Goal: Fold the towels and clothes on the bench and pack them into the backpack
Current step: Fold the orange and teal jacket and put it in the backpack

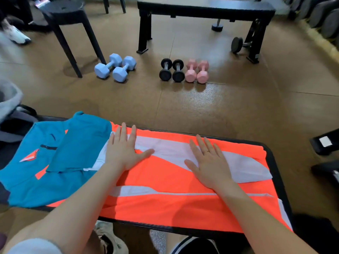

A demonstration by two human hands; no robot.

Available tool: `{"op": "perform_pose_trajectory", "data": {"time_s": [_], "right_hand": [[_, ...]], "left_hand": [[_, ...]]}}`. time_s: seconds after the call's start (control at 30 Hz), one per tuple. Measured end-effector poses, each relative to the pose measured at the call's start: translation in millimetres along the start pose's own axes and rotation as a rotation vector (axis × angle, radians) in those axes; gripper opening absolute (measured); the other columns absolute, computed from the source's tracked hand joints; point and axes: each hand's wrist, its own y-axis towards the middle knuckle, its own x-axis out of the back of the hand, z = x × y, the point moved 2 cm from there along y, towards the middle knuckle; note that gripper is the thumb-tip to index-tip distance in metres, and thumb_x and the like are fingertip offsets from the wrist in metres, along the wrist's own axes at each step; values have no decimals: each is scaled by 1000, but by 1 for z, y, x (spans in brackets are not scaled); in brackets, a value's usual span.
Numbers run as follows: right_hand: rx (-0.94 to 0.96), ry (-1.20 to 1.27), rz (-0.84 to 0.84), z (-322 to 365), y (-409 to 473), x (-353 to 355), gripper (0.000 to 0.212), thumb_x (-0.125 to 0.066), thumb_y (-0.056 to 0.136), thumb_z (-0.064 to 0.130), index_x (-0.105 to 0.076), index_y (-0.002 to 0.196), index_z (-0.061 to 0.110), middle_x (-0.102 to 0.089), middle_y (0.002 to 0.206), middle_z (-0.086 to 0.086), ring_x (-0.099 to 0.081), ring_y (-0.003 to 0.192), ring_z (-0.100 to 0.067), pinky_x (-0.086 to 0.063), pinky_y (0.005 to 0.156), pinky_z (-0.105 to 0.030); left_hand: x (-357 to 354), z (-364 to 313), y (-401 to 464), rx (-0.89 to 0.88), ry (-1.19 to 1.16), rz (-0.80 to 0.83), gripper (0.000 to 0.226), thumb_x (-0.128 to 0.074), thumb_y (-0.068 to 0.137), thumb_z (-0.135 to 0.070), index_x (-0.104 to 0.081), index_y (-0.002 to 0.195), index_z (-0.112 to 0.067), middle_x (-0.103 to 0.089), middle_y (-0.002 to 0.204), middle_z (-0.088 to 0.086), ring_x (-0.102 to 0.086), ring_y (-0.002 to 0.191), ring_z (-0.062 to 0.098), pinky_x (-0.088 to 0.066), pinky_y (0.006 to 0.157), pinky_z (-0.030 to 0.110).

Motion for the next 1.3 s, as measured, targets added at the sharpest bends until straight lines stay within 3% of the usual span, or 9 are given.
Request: {"op": "perform_pose_trajectory", "data": {"time_s": [0.23, 0.37, 0.5, 0.63, 0.77, 0.87, 0.93, 1.07, 1.3], "right_hand": [[-289, -80, 31, -93, -45, 11, 84, 5, 77, 65, -5, 150, 24, -1, 159, 3, -2, 146, -18, -5, 116, -43], [-256, 62, 104, -123, -49, 18, 59, -27, 99, 43, -6, 150, 22, 2, 159, 5, 3, 146, -14, -1, 116, -39], [-237, 576, -51, -142, -48, 37, 42, -41, 98, 12, -39, 140, 8, -25, 153, -7, -20, 142, -16, -11, 110, -19], [-251, 612, -59, -168, -50, 48, 36, -44, 95, 5, -52, 130, 8, -45, 142, -7, -37, 134, -19, -22, 102, -16], [-201, 599, -11, -179, -43, 52, 31, -49, 94, 7, -59, 122, 10, -60, 126, -3, -52, 117, -18, -33, 93, -19], [-235, 633, -41, -186, -36, 54, 30, -54, 91, 10, -61, 120, 12, -63, 120, -3, -56, 100, -15, -36, 82, -18], [-232, 616, -53, -190, -28, 52, 31, -58, 89, 11, -61, 120, 10, -63, 119, -5, -49, 92, -9, -31, 75, -14], [-223, 605, -63, -191, -16, 47, 33, -68, 83, 18, -64, 115, 9, -59, 105, -7, -48, 90, -10, -33, 76, -17], [-70, 488, -74, -190, -9, 40, 10, -65, 83, 16, -65, 89, 8, -53, 91, -4, -50, 87, -21, -34, 75, -25]], "left_hand": [[4, 0, -3, -19, 31, 20, 119, -7, 53, -88, -1, 149, -18, 5, 156, 14, 2, 144, 26, 0, 116, 42], [17, -26, -9, -74, 18, -30, 88, -33, 83, -69, -14, 148, -13, -4, 156, 12, -4, 144, 28, -7, 114, 46], [31, -113, -42, -631, -263, -244, 52, -37, 82, -32, -59, 116, 0, -60, 117, 24, -60, 103, 37, -47, 89, 40], [32, -214, -94, -1189, -352, -140, 28, -44, 89, -25, -68, 94, -11, -64, 85, 7, -60, 72, 25, -39, 68, 27], [15, -277, -119, -1459, -229, -54, 29, -42, 88, -24, -67, 101, -16, -59, 77, 4, -56, 63, 25, -44, 48, 29], [11, -302, -122, -1453, 29, 92, 40, -34, 97, -23, -46, 134, -24, -58, 92, 9, -52, 72, 30, -44, 57, 33], [3, -304, -118, -1436, 68, 165, 40, -31, 99, -29, -38, 139, -28, -57, 100, 11, -53, 76, 32, -45, 64, 36], [-5, -297, -116, -1387, -181, 133, 41, -32, 89, -46, -64, 94, -20, -56, 69, 4, -57, 51, 29, -39, 42, 24], [-6, -277, -118, -957, -467, 79, 43, -34, 76, -64, -30, 61, -24, -38, 61, -7, -42, 58, 22, -27, 53, 31]]}}
